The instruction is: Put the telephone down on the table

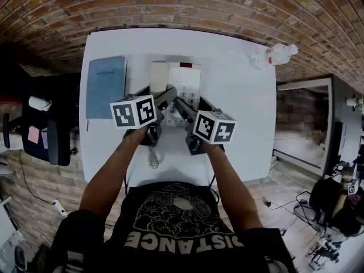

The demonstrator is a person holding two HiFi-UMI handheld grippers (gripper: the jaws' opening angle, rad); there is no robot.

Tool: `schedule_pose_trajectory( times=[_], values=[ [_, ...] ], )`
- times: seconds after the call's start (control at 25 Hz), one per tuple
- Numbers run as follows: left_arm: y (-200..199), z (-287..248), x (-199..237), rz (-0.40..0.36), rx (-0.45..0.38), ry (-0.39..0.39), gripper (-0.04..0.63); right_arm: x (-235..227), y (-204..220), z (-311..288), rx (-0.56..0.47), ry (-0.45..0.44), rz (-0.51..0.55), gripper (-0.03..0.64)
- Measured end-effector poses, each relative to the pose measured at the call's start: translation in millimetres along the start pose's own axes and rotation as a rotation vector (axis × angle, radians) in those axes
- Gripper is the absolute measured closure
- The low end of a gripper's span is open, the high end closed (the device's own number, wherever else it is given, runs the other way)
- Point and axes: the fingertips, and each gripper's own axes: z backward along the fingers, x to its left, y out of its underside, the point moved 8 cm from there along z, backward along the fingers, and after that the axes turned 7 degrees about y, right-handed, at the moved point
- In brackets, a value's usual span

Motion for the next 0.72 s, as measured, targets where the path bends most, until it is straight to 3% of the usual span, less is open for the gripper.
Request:
schedule_pose_trajectory(
  times=[0.2, 0.36, 0.6, 0.72],
  values=[
    [2, 1, 0, -0.011, 0.008, 0.005, 0.199, -1, 0, 4, -0.002, 0.019, -0.003, 0.284],
    [-5, 8, -8, -0.092, 0.0, -0.013, 0.199, -7, -10, 15, -0.06, 0.063, -0.011, 0.285],
    [-15, 37, -22, -0.137, -0.058, -0.026, 0.199, 1, -23, 43, -0.12, 0.06, 0.015, 0.295],
    [-19, 53, -39, -0.178, -0.098, -0.024, 0.261, 10, -31, 60, -0.153, 0.054, 0.051, 0.348]
  ],
)
